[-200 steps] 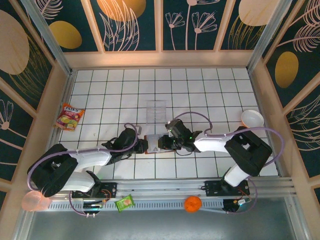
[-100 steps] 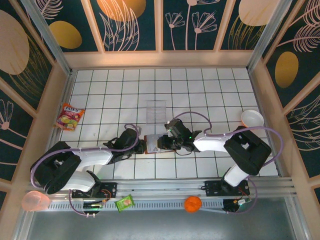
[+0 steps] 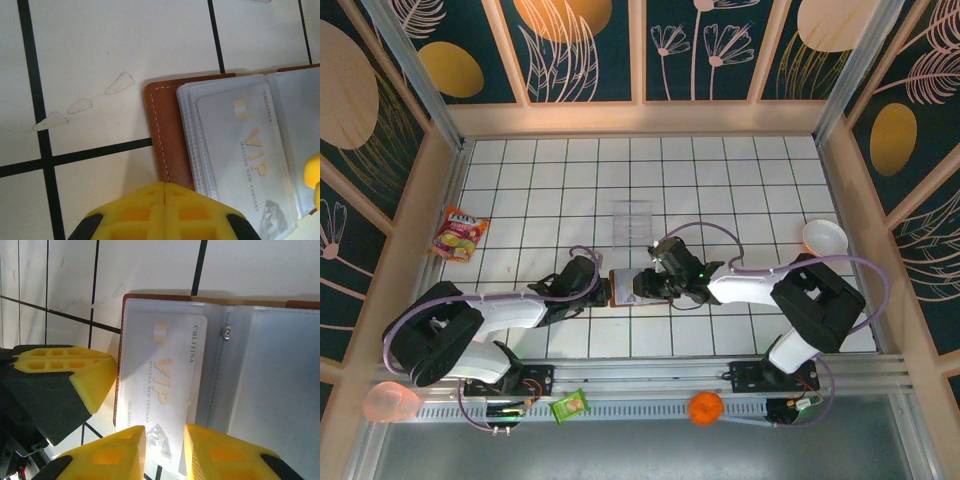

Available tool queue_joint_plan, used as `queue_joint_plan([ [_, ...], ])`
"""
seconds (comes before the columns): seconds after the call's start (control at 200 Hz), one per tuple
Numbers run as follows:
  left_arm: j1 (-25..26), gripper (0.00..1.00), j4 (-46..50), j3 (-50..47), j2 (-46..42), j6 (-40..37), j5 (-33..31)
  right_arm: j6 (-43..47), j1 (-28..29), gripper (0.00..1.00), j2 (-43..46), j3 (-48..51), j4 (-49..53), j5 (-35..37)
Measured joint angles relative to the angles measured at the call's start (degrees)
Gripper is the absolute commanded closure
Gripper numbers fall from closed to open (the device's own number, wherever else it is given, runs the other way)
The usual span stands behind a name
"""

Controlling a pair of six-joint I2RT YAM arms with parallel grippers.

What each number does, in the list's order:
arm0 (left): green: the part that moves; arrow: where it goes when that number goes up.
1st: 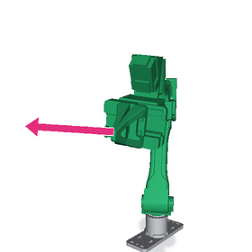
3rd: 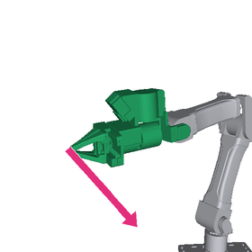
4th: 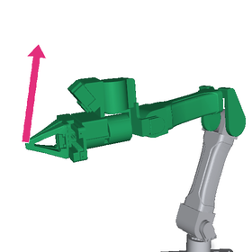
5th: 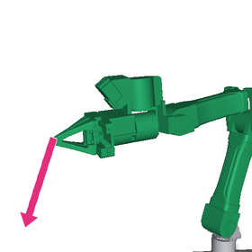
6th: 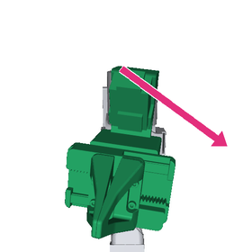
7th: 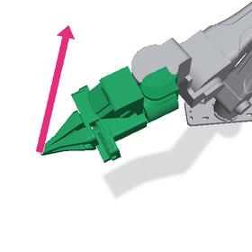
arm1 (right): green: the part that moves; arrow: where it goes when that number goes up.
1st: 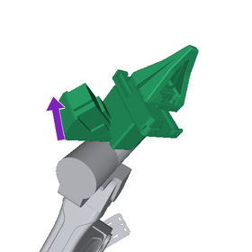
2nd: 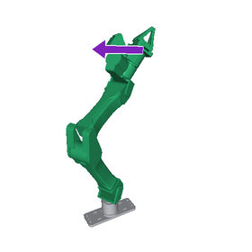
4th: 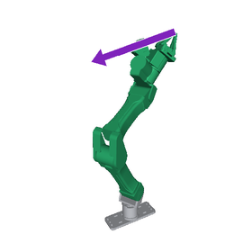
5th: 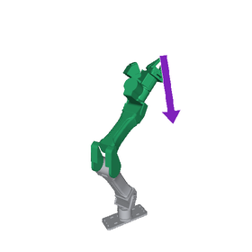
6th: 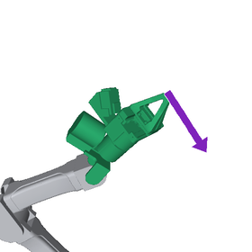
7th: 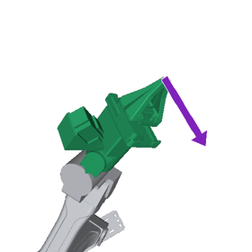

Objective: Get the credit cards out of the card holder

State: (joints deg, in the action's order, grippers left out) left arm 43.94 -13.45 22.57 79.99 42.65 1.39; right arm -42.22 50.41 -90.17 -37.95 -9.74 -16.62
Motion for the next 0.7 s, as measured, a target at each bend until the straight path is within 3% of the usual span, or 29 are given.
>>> queue_joint_plan([
  [0.701,0.00,1.00,0.00,0.02,0.02,-0.02,-0.04,0.42,1.20,0.74,-2.05,-0.33,-0.31,0.44],
])
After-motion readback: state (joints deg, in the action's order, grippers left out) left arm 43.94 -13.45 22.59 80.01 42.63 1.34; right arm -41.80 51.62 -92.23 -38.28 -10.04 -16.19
